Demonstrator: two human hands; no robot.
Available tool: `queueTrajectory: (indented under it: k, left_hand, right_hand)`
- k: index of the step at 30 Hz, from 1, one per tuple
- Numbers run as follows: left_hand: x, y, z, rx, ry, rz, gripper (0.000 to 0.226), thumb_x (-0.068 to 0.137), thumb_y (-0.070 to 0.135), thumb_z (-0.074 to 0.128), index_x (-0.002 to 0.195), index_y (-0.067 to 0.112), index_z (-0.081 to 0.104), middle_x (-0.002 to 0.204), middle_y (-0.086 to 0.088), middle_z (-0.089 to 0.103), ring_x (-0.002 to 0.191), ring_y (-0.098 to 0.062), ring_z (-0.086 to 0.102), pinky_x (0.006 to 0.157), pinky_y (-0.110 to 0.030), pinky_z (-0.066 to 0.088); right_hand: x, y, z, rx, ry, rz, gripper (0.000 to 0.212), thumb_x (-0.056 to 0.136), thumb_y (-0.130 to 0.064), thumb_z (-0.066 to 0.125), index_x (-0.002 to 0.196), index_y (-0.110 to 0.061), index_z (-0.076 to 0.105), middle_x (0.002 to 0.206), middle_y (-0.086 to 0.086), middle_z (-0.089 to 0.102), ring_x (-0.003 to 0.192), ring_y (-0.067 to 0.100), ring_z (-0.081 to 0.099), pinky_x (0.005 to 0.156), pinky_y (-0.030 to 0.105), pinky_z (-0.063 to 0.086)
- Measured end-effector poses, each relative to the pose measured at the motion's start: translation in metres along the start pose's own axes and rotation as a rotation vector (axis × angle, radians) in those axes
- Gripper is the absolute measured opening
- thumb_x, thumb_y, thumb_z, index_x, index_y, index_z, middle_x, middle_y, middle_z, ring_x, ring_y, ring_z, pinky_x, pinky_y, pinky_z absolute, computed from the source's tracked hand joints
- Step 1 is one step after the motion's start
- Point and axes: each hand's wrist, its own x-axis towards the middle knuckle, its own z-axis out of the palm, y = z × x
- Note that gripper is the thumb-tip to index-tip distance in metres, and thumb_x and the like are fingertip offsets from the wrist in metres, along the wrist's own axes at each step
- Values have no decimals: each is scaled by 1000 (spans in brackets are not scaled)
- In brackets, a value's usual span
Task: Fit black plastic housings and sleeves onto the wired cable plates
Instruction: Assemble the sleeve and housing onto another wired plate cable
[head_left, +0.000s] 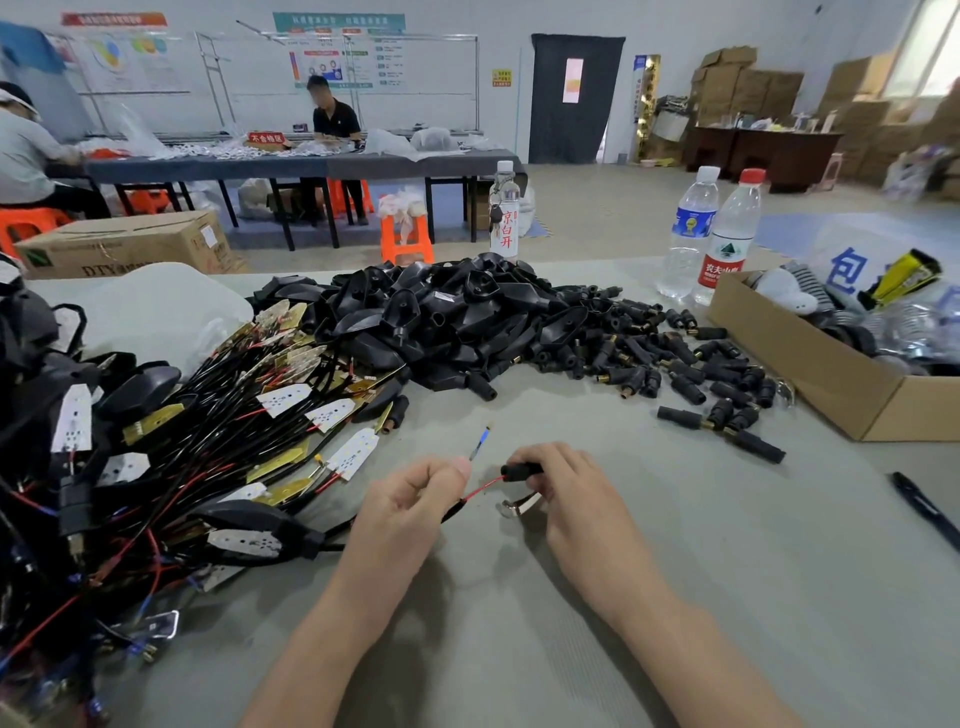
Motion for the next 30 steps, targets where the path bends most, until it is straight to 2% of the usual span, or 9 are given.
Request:
queueTrajectory:
  k: [3, 5, 10, 14, 17, 19, 24, 27, 30]
  left_hand:
    - [-1, 1, 0, -32, -5, -26, 37, 95, 6, 57, 66, 4, 34, 70, -3, 42, 68, -19, 29, 56, -22, 26]
    - [0, 0, 1, -58, 7, -50, 33, 93, 1, 57, 67, 6, 38, 75, 1, 52, 69, -17, 34, 56, -18, 29]
    - [1, -5, -1, -99, 32, -88, 33, 94, 4, 59, 67, 10, 41, 80, 3, 62, 73, -13, 48, 64, -13, 37]
    - [4, -10, -3, -136, 55, -129, 34, 94, 10, 60, 67, 6, 40, 82, 3, 66, 78, -9, 57, 71, -15, 43]
    - [5, -11, -3, -152, 57, -137, 34, 94, 10, 61, 67, 6, 41, 83, 2, 67, 79, -10, 60, 76, -15, 44]
    - [4, -10, -3, -155, 57, -140, 32, 93, 10, 62, 68, 8, 43, 84, 0, 67, 82, -10, 62, 81, -19, 45]
    - [4, -8, -2, -135, 55, -143, 29, 93, 12, 62, 69, 11, 45, 84, 1, 67, 81, -14, 56, 82, -28, 40]
    - [3, -8, -1, -125, 61, -141, 28, 94, 11, 61, 71, 10, 46, 83, 0, 67, 81, -13, 54, 81, -27, 40]
    - [3, -8, 0, -117, 68, -124, 27, 95, 9, 60, 72, 10, 45, 81, 0, 67, 80, -11, 57, 81, -22, 44]
  right_hand:
    - [0, 0, 1, 20, 33, -11, 55, 77, 16, 50, 112, -24, 61, 108, -17, 56, 99, 0, 47, 88, 5, 35]
    - [1, 0, 2, 18, 49, -12, 54, 77, 16, 52, 112, -24, 61, 107, -18, 56, 99, -1, 47, 88, 4, 35]
    - [1, 0, 2, 31, 59, -24, 53, 79, 16, 51, 111, -25, 61, 106, -20, 55, 100, 0, 49, 88, 8, 37]
    - [-1, -3, 1, 65, 63, -35, 48, 75, 1, 43, 111, -25, 60, 103, -26, 50, 98, 4, 52, 88, 15, 42]
    - [-1, -5, 0, 56, 67, -43, 48, 72, -3, 41, 110, -24, 61, 101, -29, 47, 96, 2, 51, 88, 10, 39]
    - [-1, -6, 0, 49, 85, -47, 48, 72, -5, 39, 110, -22, 62, 101, -24, 50, 97, 2, 50, 88, 4, 35]
    - [-1, -6, -1, 29, 106, -87, 42, 81, 5, 49, 112, -20, 62, 104, -16, 55, 98, 4, 49, 87, -1, 32]
    - [-1, -4, -2, -12, 97, -114, 51, 80, 17, 54, 112, -23, 60, 105, -16, 55, 98, 4, 48, 88, 2, 33]
    - [-1, -5, -3, -62, 76, -137, 56, 76, 18, 57, 112, -25, 58, 107, -16, 55, 99, 4, 48, 88, 1, 32]
